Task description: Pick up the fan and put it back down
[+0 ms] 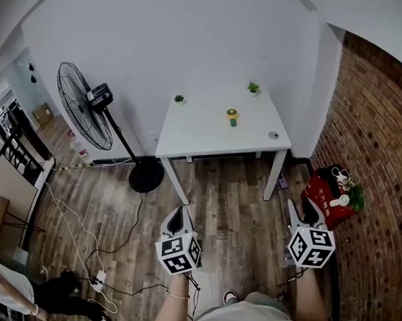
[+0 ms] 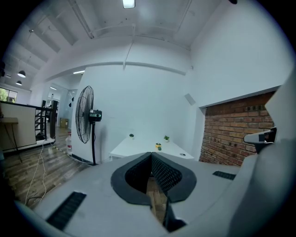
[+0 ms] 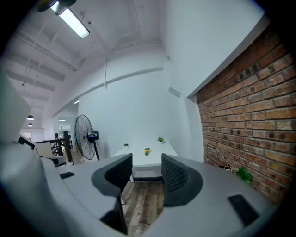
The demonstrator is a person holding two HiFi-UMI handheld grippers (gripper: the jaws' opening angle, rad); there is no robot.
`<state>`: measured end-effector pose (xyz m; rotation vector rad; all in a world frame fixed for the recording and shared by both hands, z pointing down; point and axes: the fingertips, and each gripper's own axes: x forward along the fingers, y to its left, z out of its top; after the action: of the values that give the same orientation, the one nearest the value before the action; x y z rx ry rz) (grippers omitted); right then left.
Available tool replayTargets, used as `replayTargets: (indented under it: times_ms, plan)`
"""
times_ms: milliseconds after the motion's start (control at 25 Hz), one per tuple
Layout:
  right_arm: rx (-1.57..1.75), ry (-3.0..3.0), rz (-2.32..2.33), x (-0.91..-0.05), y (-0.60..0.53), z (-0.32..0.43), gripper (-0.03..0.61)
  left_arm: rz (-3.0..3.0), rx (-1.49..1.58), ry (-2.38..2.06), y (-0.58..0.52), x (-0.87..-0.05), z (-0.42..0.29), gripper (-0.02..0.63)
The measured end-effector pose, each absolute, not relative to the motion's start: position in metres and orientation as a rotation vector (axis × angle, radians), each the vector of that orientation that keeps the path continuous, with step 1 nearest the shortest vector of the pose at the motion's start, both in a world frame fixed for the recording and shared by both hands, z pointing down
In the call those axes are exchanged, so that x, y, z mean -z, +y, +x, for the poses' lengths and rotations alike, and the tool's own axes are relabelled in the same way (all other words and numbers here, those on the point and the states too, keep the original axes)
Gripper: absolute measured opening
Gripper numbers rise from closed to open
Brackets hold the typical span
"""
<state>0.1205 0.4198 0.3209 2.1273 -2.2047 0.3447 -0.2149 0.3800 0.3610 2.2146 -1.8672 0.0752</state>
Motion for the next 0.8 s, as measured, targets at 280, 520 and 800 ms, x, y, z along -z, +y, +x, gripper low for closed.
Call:
replayTargets:
  times_ms: [280,520,800]
  plan:
    - [-0.378,-2.161,2.132,-0.331,0.417,0.118,0.192,2.196,-0.100,-1.843,0.370,-0.376,-0.222,0.011]
    - [-0.402,-2.147,2.140,-0.339,0.397,0.125,0.192,2.196,-0.111,-1.839,0.349,-0.381,-0.218,0.012]
    - [-0.405,-2.187,2.112,-0.336,0.341,0.132,0.192,2.188,-0.119,-1.864,0.303,-0.376,-0.207,0.012]
